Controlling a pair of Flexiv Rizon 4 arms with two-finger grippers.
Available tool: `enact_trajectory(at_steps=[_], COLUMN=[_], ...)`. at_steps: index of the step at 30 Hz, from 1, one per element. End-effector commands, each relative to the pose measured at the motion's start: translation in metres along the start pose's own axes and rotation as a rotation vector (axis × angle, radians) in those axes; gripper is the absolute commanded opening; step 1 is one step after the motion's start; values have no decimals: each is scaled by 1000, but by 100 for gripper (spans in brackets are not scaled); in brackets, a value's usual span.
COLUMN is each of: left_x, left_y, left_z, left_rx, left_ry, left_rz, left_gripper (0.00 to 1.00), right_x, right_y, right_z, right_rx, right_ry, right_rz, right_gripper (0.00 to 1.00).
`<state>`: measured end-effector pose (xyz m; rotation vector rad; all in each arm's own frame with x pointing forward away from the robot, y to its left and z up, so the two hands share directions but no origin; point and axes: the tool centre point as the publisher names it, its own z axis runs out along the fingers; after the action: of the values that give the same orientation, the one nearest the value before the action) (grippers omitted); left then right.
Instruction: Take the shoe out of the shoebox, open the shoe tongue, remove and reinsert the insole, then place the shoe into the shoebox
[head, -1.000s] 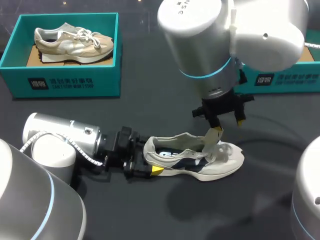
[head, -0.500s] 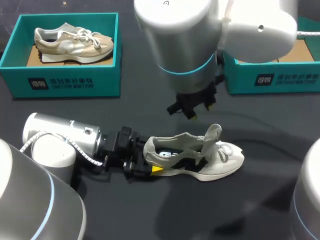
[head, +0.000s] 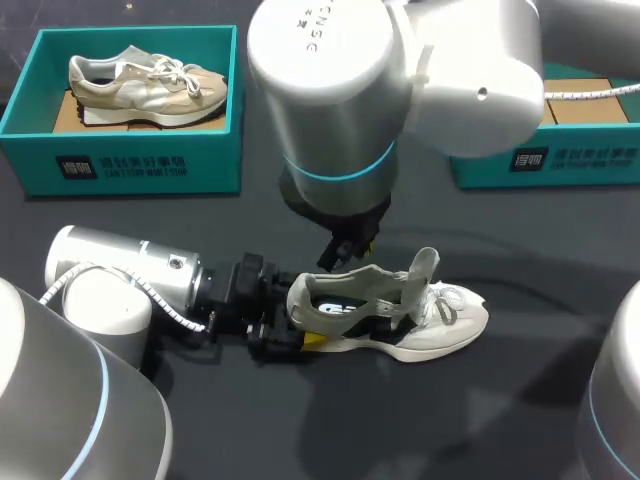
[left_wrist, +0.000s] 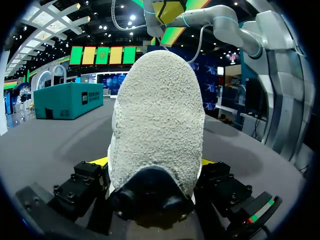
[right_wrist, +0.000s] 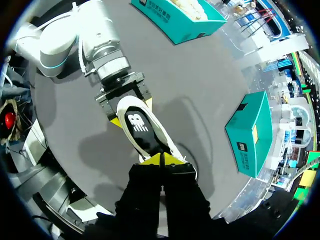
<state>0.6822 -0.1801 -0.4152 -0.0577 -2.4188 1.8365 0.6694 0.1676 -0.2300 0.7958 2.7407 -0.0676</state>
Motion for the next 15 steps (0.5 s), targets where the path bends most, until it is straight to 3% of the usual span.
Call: enact_trajectory(at_steps=[1,12,15], left_x=[2,2,2], left_y=[3,3,3], left_z=[-2,-2,-2], left_rx=[-1,-1,-1], left_ry=[-2,-2,-2], left_rz=[0,0,0], left_gripper=[0,0,0], right_x=[-6,-6,1], right_y=[-13,-13,-2], right_z=[10,10,26], right_rx=[-169,-169,-152], right_ry=[79,79,100], right_rz=[-359,-359,-412], right_gripper=[0,0,0])
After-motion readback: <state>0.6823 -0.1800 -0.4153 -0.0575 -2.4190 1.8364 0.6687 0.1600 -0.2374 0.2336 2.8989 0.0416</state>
